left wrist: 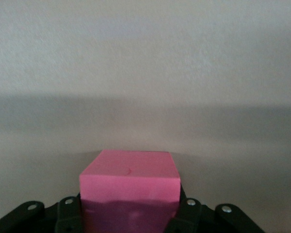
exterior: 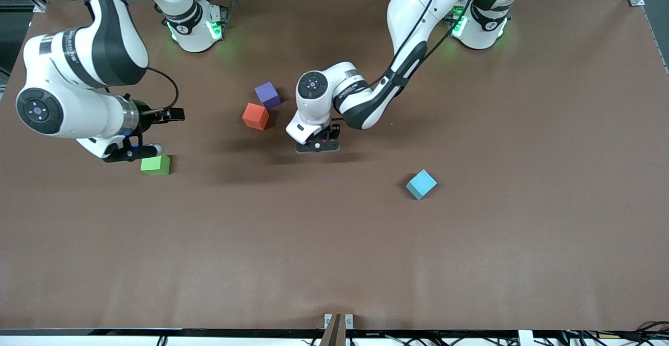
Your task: Arrange blocks into number 1
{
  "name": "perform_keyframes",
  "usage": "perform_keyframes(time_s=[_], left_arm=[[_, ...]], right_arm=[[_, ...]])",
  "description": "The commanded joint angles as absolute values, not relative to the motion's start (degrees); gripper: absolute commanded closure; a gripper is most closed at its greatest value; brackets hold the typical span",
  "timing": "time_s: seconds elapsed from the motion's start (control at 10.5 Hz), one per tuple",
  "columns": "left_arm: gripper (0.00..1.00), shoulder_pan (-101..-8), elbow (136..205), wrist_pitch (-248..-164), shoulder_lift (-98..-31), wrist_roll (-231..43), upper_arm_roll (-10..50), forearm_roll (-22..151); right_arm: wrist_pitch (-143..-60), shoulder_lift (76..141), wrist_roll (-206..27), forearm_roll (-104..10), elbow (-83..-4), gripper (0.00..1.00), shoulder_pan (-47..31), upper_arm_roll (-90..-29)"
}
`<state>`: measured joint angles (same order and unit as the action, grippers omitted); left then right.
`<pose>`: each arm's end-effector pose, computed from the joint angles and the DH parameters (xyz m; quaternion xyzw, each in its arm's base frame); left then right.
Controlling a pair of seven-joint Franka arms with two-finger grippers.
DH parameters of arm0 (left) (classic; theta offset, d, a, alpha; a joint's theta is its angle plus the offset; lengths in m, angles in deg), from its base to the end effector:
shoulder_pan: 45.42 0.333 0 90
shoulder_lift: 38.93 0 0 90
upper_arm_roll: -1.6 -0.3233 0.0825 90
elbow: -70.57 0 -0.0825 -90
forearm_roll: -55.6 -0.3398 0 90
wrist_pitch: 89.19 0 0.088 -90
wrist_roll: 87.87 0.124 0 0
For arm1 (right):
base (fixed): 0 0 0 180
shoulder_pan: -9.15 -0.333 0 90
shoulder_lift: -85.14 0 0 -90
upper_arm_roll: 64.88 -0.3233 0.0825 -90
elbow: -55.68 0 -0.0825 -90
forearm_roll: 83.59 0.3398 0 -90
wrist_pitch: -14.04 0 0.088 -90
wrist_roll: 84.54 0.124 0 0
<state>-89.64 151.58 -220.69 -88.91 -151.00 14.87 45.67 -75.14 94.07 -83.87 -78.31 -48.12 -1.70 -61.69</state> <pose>0.4108 -0.5701 0.2046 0.9990 0.0343 -0.0107 0.0256 0.5020 0.0804 0.4360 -0.9769 -0.0503 0.2061 0.0260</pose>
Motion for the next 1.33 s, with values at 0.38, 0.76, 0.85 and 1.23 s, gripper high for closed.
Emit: perform_keyframes(time_s=[0.38, 0.76, 0.85, 1.23], left_arm=[[1.0, -92.8, 151.2, -221.0, -89.9, -153.3, 13.5, 45.8], [0.0, -93.5, 151.4, -220.9, -89.6, -153.3, 12.9, 43.4], [0.0, -93.3, 151.3, -220.9, -89.3, -153.3, 12.8, 43.0], [0.0, -92.7, 150.8, -219.5, -84.4, -153.4, 11.0, 43.3]], right_arm=[[-74.6, 94.5, -83.3, -79.3, -47.7, 0.0, -2.0, -62.4], [-74.4, 94.5, -83.4, -79.3, -47.7, 0.0, -2.4, -62.4], [-74.4, 94.5, -83.3, -79.3, -47.7, 0.0, -2.5, -62.4], [-74.4, 94.5, -83.4, -79.3, -47.5, 0.0, -2.7, -62.4]])
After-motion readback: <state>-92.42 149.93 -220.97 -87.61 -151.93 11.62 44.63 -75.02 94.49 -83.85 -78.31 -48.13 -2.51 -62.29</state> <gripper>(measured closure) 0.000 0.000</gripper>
